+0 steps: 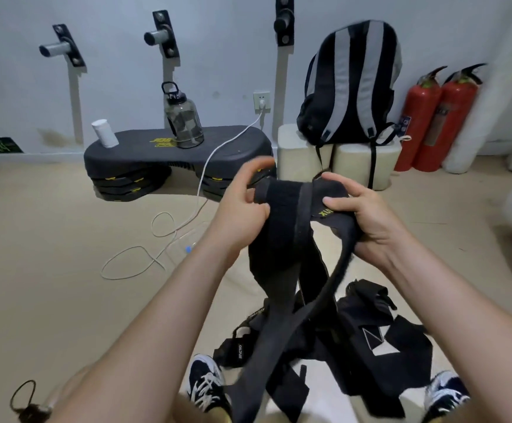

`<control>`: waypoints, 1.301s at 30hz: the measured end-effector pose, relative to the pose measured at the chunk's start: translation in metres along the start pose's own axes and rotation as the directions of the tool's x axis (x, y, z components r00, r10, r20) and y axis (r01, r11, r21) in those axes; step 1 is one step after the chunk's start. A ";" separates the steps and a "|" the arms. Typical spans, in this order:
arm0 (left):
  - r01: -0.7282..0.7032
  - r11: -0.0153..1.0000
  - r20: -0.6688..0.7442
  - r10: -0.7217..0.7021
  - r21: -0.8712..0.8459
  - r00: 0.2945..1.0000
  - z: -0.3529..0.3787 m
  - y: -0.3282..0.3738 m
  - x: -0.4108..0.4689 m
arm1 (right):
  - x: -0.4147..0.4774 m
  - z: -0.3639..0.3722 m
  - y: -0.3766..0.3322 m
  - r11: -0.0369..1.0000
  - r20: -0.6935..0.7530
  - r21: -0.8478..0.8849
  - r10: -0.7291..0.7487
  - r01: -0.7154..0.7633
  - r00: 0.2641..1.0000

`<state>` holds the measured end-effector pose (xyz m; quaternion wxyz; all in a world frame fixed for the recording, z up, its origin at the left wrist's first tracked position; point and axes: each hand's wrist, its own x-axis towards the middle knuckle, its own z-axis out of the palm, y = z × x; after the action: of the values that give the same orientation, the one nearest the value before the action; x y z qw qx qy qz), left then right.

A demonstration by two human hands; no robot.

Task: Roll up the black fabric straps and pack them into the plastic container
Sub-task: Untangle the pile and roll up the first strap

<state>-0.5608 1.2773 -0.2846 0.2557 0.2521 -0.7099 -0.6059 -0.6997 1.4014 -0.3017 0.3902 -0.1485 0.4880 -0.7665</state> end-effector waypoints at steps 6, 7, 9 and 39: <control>0.054 0.998 -0.063 -0.053 0.013 0.997 -0.008 0.000 -0.016 | -0.013 -0.005 -0.011 0.989 0.182 0.137 0.037 -0.062 0.983; 0.094 0.994 -0.034 -0.096 -0.049 0.995 -0.010 0.002 -0.015 | -0.013 -0.006 -0.012 0.991 0.206 0.126 0.021 -0.048 0.978; 0.184 0.960 0.060 -0.175 -0.211 0.983 -0.010 0.002 -0.016 | -0.012 -0.008 -0.014 0.994 0.258 0.105 -0.019 -0.009 0.966; -0.407 0.714 0.059 0.458 0.569 0.887 0.032 -0.014 -0.019 | -0.034 0.002 -0.016 0.981 0.423 -0.018 0.181 -0.192 0.888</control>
<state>-0.5675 1.3120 -0.3041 0.3338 0.1692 -0.8844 -0.2790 -0.6836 1.4286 -0.2815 0.5601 -0.2588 0.3943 -0.6810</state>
